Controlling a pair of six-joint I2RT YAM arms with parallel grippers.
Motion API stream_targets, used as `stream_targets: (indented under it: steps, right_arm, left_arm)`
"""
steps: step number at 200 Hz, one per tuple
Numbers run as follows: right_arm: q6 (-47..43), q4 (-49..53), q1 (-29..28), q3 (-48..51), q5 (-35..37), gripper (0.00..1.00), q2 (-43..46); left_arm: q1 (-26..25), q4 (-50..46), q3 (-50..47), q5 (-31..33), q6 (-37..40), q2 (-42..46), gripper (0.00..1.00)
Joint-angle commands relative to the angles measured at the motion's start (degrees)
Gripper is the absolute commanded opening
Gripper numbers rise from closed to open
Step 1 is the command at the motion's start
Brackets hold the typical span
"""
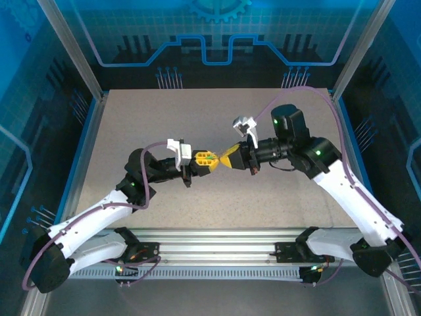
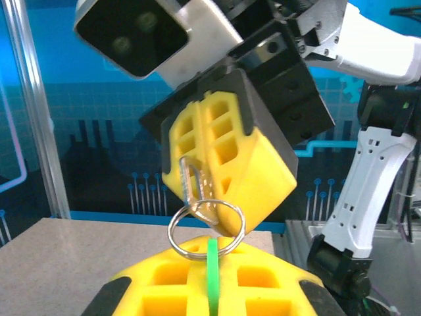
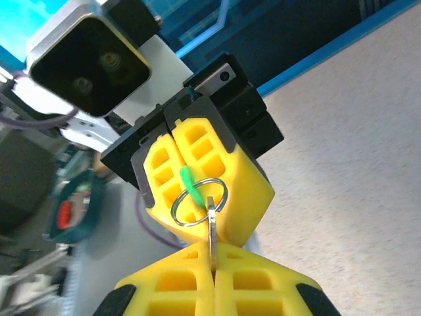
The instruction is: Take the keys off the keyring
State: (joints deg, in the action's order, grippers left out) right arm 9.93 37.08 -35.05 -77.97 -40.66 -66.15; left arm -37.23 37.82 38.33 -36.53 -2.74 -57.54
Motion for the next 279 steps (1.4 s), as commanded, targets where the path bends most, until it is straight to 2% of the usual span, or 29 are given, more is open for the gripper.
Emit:
stream_targets:
  steps: [1, 22, 92, 129, 186, 234, 279]
  right_arm:
    - [-7.4, -3.8, -1.8, 1.9, 17.7, 0.00, 4.9]
    - [-13.0, -6.5, -5.6, 5.1, 26.4, 0.00, 8.2]
    - [-27.1, -15.5, -14.6, 13.6, 41.7, 0.00, 15.5]
    - [-38.0, -14.6, -21.6, 14.8, 49.8, 0.00, 15.8]
    - [-49.8, -12.6, -32.0, 14.5, 63.1, 0.00, 13.2]
    - [-55.4, -14.4, -36.4, 16.0, 68.1, 0.00, 13.3]
    - [-59.6, -19.0, -39.7, 19.2, 69.7, 0.00, 15.0]
  left_arm:
    - [0.1, 2.4, 2.0, -5.3, -3.6, 0.9, 0.00]
    - [0.2, 1.3, 3.2, -6.2, -5.3, 0.4, 0.00]
    - [0.4, 1.8, 4.8, -7.7, -9.8, -0.9, 0.00]
    - [0.4, -1.7, 6.5, -8.3, -9.7, -0.8, 0.00]
    - [0.5, -6.3, 8.5, -8.9, -9.1, -0.8, 0.00]
    - [0.6, -8.6, 9.3, -8.8, -8.6, -0.4, 0.00]
    - [0.8, -8.6, 9.5, -8.4, -9.6, -0.2, 0.00]
